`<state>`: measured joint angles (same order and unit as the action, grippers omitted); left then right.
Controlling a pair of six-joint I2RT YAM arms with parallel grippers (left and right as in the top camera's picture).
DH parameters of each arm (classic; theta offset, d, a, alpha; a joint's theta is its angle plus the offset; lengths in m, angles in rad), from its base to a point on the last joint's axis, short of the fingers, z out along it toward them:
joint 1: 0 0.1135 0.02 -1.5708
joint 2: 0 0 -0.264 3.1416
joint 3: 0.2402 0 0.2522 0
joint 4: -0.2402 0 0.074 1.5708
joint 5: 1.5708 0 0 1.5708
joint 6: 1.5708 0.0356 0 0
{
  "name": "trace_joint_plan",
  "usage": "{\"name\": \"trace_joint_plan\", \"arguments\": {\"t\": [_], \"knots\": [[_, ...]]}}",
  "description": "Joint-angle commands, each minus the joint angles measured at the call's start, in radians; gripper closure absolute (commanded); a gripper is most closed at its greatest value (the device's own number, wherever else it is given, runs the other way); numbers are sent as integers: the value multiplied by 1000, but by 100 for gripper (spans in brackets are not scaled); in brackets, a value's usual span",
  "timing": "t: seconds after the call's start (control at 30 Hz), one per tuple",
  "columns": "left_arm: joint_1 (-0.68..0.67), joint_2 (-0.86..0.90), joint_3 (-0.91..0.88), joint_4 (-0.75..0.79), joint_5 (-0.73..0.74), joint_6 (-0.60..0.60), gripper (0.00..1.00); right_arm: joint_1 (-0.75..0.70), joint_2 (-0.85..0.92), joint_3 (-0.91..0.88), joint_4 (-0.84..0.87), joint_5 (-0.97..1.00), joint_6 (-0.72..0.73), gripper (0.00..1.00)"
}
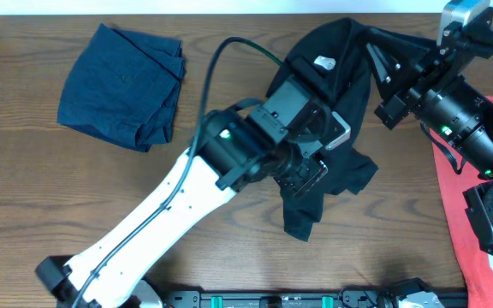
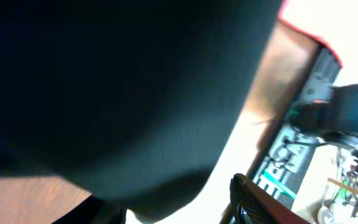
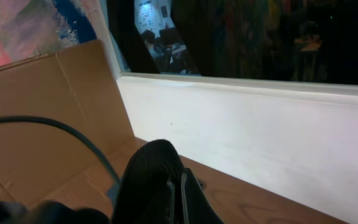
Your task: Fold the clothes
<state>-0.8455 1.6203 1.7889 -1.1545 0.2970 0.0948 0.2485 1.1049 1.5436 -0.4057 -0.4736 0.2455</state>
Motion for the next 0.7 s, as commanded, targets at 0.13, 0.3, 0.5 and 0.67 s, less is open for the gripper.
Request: {"name": "trace_joint_plan", "arguments": {"t": [0.13,0.3,0.5,0.67], "knots": [[-6,-5,-4,4,-50,-74,50,-6,-12,26,14,18,16,99],[-24,-6,-4,-11,5,-73,69,-6,-12,26,18,33,16,99],[-31,-18,-3,-14,5,-96,94,-6,-11,26,12,38,16,98],[-30,-94,15,-14,-2,-97,94,-6,-3,26,-68,125,-25,97]]}}
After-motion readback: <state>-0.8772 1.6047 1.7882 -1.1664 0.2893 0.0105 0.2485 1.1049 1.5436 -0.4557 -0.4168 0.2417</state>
